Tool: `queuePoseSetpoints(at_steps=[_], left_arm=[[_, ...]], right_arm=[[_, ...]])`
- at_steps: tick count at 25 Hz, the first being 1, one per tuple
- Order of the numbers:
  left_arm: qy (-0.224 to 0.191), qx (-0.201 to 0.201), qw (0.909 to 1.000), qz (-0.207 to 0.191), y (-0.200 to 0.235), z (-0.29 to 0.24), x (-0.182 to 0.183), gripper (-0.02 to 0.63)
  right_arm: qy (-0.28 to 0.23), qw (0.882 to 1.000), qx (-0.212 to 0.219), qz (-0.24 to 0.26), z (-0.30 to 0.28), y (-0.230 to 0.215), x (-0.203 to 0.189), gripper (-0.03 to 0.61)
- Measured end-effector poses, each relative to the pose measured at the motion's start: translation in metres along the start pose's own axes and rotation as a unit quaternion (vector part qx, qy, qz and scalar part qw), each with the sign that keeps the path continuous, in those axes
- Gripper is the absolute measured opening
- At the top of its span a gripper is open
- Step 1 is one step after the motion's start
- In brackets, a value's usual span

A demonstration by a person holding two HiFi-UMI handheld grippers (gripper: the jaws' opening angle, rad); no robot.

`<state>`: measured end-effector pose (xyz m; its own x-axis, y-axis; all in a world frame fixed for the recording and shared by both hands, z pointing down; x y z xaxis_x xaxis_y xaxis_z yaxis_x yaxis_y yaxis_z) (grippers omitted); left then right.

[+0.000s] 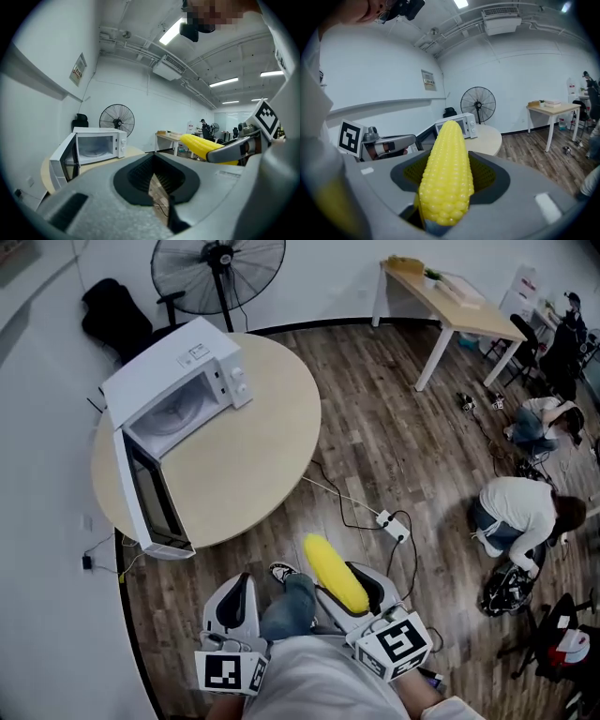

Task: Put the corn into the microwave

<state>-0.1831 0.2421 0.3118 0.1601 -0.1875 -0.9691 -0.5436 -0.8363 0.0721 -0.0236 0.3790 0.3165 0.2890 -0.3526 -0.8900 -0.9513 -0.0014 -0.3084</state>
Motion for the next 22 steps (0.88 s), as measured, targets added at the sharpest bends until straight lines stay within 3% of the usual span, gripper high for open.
queuePoseSetpoints(at_steps=[22], left_arm=[[-0.017, 0.063, 0.9976, 0.023, 0.074, -0.139, 0.054, -0.003]], right_arm=[[0.026, 0.994, 0.098, 0.031, -0.146, -0.074, 0.101, 0.265]])
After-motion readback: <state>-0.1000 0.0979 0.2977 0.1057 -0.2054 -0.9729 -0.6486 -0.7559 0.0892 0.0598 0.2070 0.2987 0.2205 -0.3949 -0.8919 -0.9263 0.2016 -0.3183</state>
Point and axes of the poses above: the fingertips, and each gripper's own axes: z backward along the fingers, y to its left, x out of its top, the point moved 8 cm from there along z, backward along the fingers, and after that the axes turned 7 degrees about x, right-handed, at the moved point
